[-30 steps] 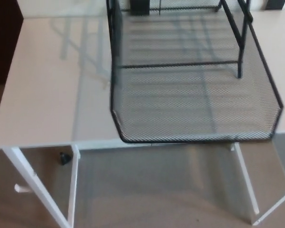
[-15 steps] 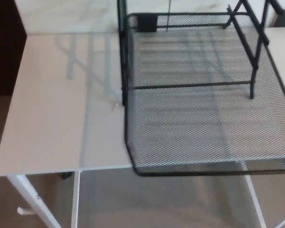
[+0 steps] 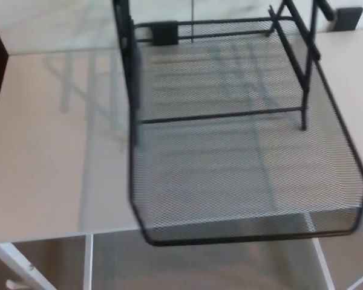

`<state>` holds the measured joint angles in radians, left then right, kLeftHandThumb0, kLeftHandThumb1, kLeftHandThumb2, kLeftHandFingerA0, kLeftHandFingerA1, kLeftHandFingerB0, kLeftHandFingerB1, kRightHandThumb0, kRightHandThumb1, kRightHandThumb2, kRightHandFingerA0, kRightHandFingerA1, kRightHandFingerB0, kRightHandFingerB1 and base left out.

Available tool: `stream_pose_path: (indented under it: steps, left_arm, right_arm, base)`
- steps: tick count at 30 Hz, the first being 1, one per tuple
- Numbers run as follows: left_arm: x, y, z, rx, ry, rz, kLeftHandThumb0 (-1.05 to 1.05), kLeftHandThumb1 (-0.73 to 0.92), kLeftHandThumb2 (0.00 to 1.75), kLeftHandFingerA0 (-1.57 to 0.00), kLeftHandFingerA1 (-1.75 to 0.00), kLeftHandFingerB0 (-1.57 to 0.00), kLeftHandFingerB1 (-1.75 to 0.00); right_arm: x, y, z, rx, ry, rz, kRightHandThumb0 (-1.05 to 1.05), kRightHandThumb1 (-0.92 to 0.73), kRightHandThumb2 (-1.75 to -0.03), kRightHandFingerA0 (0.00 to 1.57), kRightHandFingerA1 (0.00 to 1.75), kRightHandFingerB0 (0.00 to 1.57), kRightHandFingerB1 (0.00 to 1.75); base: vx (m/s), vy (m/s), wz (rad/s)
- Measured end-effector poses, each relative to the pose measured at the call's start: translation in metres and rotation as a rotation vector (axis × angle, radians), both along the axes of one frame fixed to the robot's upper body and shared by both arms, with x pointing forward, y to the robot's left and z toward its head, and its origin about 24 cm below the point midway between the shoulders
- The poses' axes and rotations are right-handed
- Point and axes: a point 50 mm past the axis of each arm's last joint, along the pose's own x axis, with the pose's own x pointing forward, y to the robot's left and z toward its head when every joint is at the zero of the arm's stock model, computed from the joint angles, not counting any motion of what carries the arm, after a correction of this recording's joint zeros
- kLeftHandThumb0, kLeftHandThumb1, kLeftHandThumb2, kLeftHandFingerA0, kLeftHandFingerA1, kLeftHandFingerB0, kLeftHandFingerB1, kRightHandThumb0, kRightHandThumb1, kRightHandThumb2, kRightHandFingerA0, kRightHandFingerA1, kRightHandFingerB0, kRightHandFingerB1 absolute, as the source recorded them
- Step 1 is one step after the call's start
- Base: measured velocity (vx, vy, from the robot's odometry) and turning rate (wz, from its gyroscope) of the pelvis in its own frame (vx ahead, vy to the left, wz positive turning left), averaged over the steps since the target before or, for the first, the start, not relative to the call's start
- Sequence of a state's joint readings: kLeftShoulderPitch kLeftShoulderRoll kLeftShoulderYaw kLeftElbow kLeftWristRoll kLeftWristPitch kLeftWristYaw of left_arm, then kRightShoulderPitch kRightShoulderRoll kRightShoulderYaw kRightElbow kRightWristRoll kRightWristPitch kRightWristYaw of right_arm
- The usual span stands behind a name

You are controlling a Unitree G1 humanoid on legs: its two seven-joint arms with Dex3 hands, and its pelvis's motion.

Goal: The robot walk towards a table in front and then pushes a layer of a file tray back to its original position using its right hand

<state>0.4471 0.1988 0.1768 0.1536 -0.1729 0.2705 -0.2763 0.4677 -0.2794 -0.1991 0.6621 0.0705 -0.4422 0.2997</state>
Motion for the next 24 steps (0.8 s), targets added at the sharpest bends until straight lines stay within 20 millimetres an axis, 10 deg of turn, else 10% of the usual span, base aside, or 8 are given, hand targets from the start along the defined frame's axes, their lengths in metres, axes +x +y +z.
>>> stream_pose_path:
  steps: [24]
  left_arm:
    - [-0.007, -0.008, -0.002, 0.02, 0.091, -0.228, -0.04, 0.51, 0.91, -0.4, -0.6, -0.18, -0.49]
  right_arm:
    - [0.0, 0.003, 0.0, -0.009, 0.007, 0.015, -0.39, -0.37, -0.61, 0.69, 0.48, 0.68, 0.48]
  base:
    - [0.02, 0.032, 0.02]
